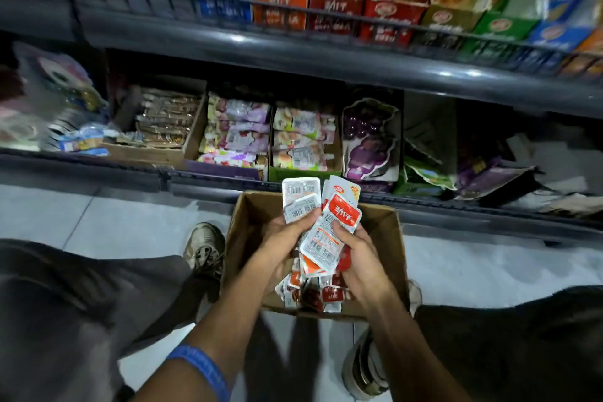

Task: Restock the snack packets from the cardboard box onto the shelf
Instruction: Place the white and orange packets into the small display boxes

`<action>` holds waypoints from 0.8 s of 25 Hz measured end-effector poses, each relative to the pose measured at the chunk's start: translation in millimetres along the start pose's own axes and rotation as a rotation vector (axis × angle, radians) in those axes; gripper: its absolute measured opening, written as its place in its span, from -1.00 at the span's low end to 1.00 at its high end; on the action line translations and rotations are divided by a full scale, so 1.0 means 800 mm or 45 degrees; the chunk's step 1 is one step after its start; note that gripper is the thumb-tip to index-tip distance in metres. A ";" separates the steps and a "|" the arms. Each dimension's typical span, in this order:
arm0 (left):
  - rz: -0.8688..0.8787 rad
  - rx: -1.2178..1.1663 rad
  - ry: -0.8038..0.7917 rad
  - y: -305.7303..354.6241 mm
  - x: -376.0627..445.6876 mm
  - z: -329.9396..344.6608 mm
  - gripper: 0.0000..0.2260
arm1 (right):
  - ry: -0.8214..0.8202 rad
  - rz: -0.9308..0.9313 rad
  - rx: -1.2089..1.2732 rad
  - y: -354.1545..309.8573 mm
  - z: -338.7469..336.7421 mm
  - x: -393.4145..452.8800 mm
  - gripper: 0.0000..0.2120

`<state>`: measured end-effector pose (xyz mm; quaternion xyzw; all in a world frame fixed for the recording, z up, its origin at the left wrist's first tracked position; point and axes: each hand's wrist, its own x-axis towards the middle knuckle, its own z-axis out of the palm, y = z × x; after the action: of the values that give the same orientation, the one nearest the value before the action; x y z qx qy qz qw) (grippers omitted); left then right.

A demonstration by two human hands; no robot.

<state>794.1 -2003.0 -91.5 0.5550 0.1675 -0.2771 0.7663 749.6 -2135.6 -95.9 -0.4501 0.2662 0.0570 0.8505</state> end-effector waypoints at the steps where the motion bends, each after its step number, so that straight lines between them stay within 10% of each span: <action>1: 0.032 0.044 -0.035 0.011 -0.010 0.004 -0.69 | -0.011 -0.068 -0.017 -0.011 0.010 -0.012 -0.68; 7: 0.306 0.109 0.114 0.099 -0.059 0.043 -0.75 | -0.227 -0.250 -0.009 -0.088 0.065 -0.063 -0.66; 11: 0.342 0.174 -0.138 0.162 -0.092 0.061 -0.64 | -0.304 -0.434 -0.253 -0.133 0.109 -0.077 -0.66; 20: 0.377 0.005 -0.354 0.264 -0.134 0.083 -0.58 | 0.013 -0.787 -0.268 -0.237 0.176 -0.092 -0.77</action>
<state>835.3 -1991.3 150.9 0.5316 -0.0237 -0.2357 0.8132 806.9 -2124.1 144.4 -0.5953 0.1137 -0.1790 0.7750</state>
